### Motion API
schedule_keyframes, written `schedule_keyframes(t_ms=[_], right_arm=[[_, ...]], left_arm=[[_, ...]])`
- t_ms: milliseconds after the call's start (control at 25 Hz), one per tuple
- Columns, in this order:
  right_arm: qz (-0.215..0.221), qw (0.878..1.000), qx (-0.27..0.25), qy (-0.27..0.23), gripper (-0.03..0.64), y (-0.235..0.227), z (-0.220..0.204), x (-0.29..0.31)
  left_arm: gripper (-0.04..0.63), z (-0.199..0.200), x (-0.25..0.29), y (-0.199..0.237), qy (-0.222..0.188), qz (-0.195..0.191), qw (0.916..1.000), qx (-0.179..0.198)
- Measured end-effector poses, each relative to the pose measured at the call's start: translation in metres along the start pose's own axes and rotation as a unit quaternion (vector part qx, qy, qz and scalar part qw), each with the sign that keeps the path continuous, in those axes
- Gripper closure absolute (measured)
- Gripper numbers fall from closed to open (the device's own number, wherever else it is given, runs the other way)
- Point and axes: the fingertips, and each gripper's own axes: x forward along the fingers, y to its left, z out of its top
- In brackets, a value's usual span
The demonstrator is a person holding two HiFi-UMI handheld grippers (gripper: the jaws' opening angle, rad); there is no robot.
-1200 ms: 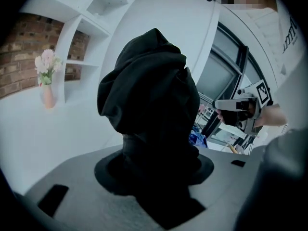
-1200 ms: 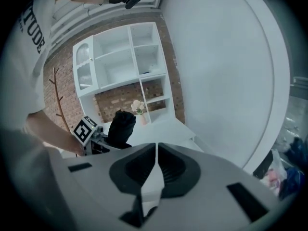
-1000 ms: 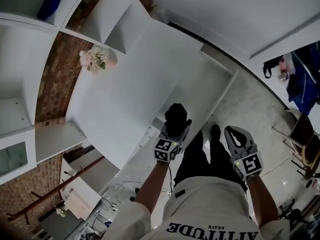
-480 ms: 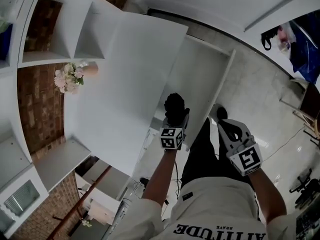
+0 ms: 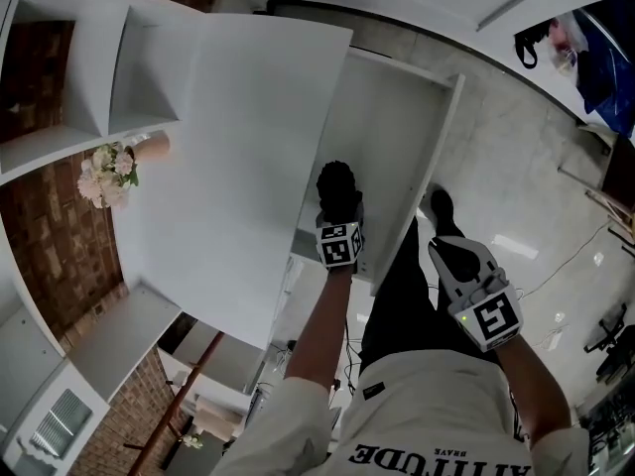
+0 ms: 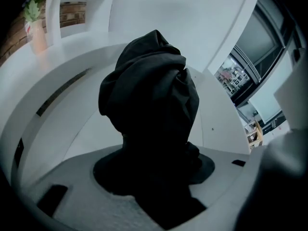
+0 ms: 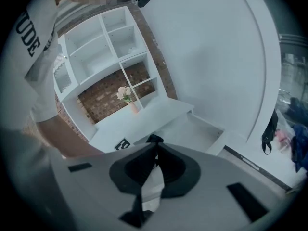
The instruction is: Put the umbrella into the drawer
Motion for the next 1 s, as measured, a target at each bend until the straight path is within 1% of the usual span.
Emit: schedule_keyframes(t_ms=[240, 400, 560, 720, 840, 1000], right_arm=[[0.0, 1.0, 0.013, 0.005, 0.583, -0.004, -0.004, 0.01], [-0.001, 1.0, 0.016, 0.006, 0.583, -0.007, -0.005, 0.015], [0.0, 1.0, 0.016, 0.013, 0.583, -0.008, -0.009, 0.017], [0.002, 1.0, 0.017, 0.016, 0.583, -0.005, -0.011, 0.018], [0.003, 1.0, 0.012, 0.015, 0.583, -0.003, -0.009, 0.02], [0.004, 1.0, 0.002, 0.008, 0.583, 0.003, -0.001, 0.018]], left_arm=[[0.345, 0.004, 0.007, 0.027, -0.009, 0.06, 0.9979, -0.023], [0.336, 0.005, 0.016, 0.041, -0.001, 0.081, 0.9962, -0.031], [0.32, 0.008, 0.021, 0.046, -0.004, 0.085, 0.9952, -0.048], [0.295, 0.021, 0.018, 0.043, -0.03, 0.074, 0.9951, -0.057], [0.268, 0.031, 0.014, 0.039, -0.041, 0.065, 0.996, -0.046], [0.261, 0.035, 0.0, 0.038, -0.048, 0.065, 0.9965, -0.023]])
